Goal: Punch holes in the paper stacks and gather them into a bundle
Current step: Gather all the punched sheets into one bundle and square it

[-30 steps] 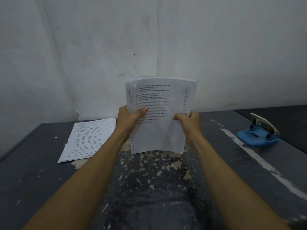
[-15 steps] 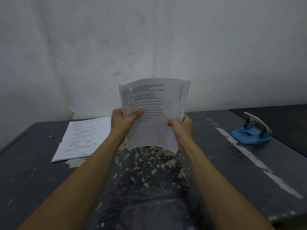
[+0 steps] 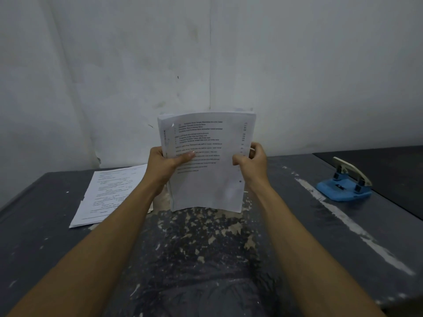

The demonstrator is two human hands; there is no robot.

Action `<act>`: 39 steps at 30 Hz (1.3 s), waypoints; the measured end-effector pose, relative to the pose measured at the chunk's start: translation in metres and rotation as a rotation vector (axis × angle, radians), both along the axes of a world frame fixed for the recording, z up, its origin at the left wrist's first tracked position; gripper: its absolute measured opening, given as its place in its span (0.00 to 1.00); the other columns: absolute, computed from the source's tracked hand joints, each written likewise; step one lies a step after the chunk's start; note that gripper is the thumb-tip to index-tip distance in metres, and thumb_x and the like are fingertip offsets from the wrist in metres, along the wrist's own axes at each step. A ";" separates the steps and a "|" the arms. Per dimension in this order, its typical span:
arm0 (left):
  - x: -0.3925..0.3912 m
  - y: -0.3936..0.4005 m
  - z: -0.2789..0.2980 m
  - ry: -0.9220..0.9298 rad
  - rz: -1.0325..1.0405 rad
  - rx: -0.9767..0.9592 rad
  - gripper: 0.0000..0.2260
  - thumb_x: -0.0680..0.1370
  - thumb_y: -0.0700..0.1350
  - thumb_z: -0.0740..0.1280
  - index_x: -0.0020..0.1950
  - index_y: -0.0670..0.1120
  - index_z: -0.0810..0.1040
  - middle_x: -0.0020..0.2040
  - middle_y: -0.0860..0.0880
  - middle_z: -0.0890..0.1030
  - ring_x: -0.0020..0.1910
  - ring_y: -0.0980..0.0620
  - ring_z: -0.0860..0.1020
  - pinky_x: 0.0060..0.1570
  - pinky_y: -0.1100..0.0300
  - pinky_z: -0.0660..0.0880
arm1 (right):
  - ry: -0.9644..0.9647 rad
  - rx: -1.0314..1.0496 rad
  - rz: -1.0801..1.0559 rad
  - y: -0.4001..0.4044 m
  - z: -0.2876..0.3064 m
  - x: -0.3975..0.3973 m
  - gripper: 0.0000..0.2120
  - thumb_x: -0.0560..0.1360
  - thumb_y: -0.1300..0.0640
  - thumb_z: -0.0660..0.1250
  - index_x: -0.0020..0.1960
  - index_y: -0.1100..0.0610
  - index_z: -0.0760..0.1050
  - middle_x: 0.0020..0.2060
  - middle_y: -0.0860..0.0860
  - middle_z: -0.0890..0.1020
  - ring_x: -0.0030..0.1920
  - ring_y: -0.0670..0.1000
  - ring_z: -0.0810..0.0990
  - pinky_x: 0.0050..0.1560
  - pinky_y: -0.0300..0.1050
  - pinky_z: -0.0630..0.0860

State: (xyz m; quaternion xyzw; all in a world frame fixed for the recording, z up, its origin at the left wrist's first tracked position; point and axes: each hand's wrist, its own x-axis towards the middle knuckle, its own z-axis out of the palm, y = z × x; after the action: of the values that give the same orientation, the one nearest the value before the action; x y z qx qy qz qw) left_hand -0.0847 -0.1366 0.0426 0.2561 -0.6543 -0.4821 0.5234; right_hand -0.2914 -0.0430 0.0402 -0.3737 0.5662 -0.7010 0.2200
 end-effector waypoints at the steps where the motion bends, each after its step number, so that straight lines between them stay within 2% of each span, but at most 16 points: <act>1: 0.001 -0.001 0.002 -0.001 -0.002 -0.012 0.18 0.63 0.52 0.80 0.51 0.51 0.84 0.47 0.57 0.86 0.45 0.57 0.85 0.38 0.65 0.80 | -0.004 -0.019 -0.022 0.000 0.004 -0.002 0.23 0.66 0.68 0.70 0.58 0.57 0.72 0.52 0.52 0.81 0.51 0.53 0.82 0.39 0.44 0.80; 4: 0.004 -0.006 0.013 0.001 -0.007 -0.048 0.17 0.64 0.50 0.80 0.50 0.50 0.85 0.48 0.53 0.87 0.46 0.53 0.86 0.41 0.61 0.82 | 0.040 -0.060 0.016 0.001 0.023 -0.010 0.25 0.64 0.64 0.71 0.60 0.57 0.71 0.54 0.53 0.80 0.53 0.55 0.81 0.44 0.48 0.82; 7: 0.004 -0.012 0.031 -0.005 -0.014 -0.087 0.18 0.66 0.51 0.81 0.53 0.48 0.85 0.50 0.50 0.87 0.47 0.49 0.86 0.44 0.55 0.83 | 0.128 -0.125 0.088 0.005 0.050 -0.013 0.30 0.61 0.59 0.70 0.63 0.57 0.70 0.55 0.55 0.80 0.51 0.54 0.81 0.41 0.45 0.80; 11: 0.001 -0.014 0.048 0.005 -0.023 -0.123 0.17 0.67 0.52 0.81 0.51 0.45 0.86 0.48 0.47 0.87 0.46 0.47 0.86 0.44 0.54 0.83 | 0.230 -0.140 0.131 0.007 0.072 -0.015 0.29 0.64 0.59 0.71 0.65 0.51 0.70 0.47 0.54 0.80 0.42 0.52 0.83 0.35 0.45 0.81; 14: 0.000 -0.014 0.048 0.017 -0.024 -0.115 0.16 0.67 0.49 0.81 0.51 0.44 0.86 0.47 0.46 0.87 0.46 0.46 0.86 0.43 0.54 0.83 | 0.397 -0.165 0.019 0.009 0.073 -0.010 0.33 0.67 0.63 0.72 0.69 0.47 0.66 0.54 0.54 0.78 0.49 0.57 0.82 0.41 0.47 0.84; 16: 0.000 -0.014 0.048 0.007 -0.019 -0.123 0.16 0.68 0.49 0.81 0.51 0.44 0.86 0.48 0.47 0.87 0.46 0.46 0.86 0.43 0.56 0.83 | 0.689 -0.287 -0.164 0.012 0.075 -0.006 0.41 0.67 0.62 0.71 0.76 0.48 0.59 0.68 0.51 0.71 0.66 0.50 0.74 0.60 0.45 0.78; 18: -0.001 -0.014 0.048 0.000 -0.022 -0.125 0.17 0.68 0.50 0.81 0.52 0.44 0.85 0.48 0.47 0.87 0.46 0.47 0.86 0.43 0.56 0.83 | 1.148 -0.284 -0.318 0.014 0.082 -0.002 0.43 0.66 0.57 0.67 0.79 0.51 0.56 0.76 0.49 0.63 0.76 0.49 0.60 0.76 0.55 0.59; 20: -0.002 -0.012 0.048 -0.001 -0.020 -0.122 0.18 0.67 0.51 0.81 0.53 0.45 0.85 0.48 0.48 0.87 0.45 0.47 0.86 0.42 0.56 0.83 | 1.470 -0.096 -0.337 0.016 0.085 0.006 0.39 0.67 0.49 0.65 0.77 0.53 0.61 0.75 0.51 0.66 0.77 0.51 0.59 0.77 0.61 0.46; 21: -0.003 -0.012 0.048 -0.001 -0.020 -0.122 0.18 0.67 0.51 0.81 0.52 0.45 0.85 0.48 0.48 0.87 0.45 0.47 0.86 0.41 0.57 0.82 | 1.525 -0.036 -0.326 0.016 0.085 0.009 0.38 0.67 0.48 0.65 0.76 0.55 0.63 0.73 0.52 0.69 0.76 0.52 0.62 0.77 0.62 0.44; 26: -0.004 -0.010 0.048 0.013 -0.031 -0.121 0.17 0.67 0.50 0.81 0.51 0.44 0.85 0.47 0.47 0.87 0.44 0.46 0.86 0.41 0.58 0.82 | 1.532 -0.004 -0.255 0.012 0.079 0.022 0.42 0.68 0.49 0.65 0.78 0.59 0.57 0.77 0.54 0.63 0.78 0.52 0.56 0.78 0.59 0.42; 29: -0.004 -0.009 0.048 0.018 -0.022 -0.114 0.17 0.66 0.51 0.81 0.50 0.45 0.85 0.46 0.47 0.87 0.44 0.47 0.86 0.40 0.58 0.82 | 1.466 -0.058 -0.268 0.011 0.077 0.018 0.41 0.67 0.51 0.66 0.78 0.58 0.59 0.76 0.53 0.64 0.78 0.51 0.57 0.78 0.58 0.41; 31: -0.003 -0.009 0.048 0.020 -0.011 -0.115 0.18 0.66 0.53 0.80 0.50 0.45 0.85 0.46 0.48 0.87 0.43 0.48 0.86 0.40 0.58 0.82 | 1.231 -0.150 -0.318 0.011 0.074 0.007 0.42 0.66 0.54 0.69 0.78 0.56 0.58 0.77 0.52 0.63 0.78 0.50 0.57 0.78 0.59 0.46; 33: -0.001 -0.008 0.047 0.018 0.002 -0.113 0.17 0.66 0.53 0.80 0.51 0.46 0.85 0.46 0.49 0.87 0.43 0.49 0.86 0.39 0.59 0.82 | 0.845 -0.135 -0.206 0.012 0.066 -0.004 0.46 0.67 0.58 0.72 0.79 0.50 0.53 0.76 0.50 0.62 0.75 0.50 0.62 0.75 0.58 0.62; 35: 0.000 -0.008 0.047 0.021 0.008 -0.105 0.16 0.68 0.53 0.80 0.51 0.47 0.85 0.47 0.49 0.87 0.44 0.48 0.86 0.40 0.58 0.82 | 0.481 -0.055 -0.016 0.012 0.055 -0.012 0.48 0.67 0.61 0.75 0.78 0.45 0.51 0.69 0.52 0.72 0.64 0.51 0.76 0.58 0.53 0.79; 37: 0.002 -0.006 0.046 0.016 0.012 -0.093 0.16 0.68 0.52 0.80 0.51 0.47 0.85 0.47 0.49 0.87 0.44 0.47 0.86 0.41 0.56 0.82 | 0.272 0.008 0.123 0.010 0.041 -0.020 0.41 0.68 0.65 0.75 0.74 0.51 0.60 0.55 0.55 0.81 0.49 0.52 0.83 0.43 0.48 0.83; 39: 0.004 -0.004 0.042 0.018 0.014 -0.073 0.17 0.67 0.53 0.80 0.52 0.47 0.85 0.48 0.49 0.87 0.45 0.48 0.86 0.41 0.57 0.82 | 0.194 0.038 0.176 0.006 0.025 -0.025 0.28 0.67 0.69 0.75 0.64 0.58 0.72 0.50 0.55 0.84 0.47 0.56 0.84 0.38 0.45 0.82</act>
State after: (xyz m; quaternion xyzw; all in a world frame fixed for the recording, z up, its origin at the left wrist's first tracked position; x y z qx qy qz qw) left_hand -0.0810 -0.1411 0.0842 0.2369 -0.6648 -0.4564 0.5418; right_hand -0.3166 -0.0371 0.0656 -0.4839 0.5630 -0.6285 0.2321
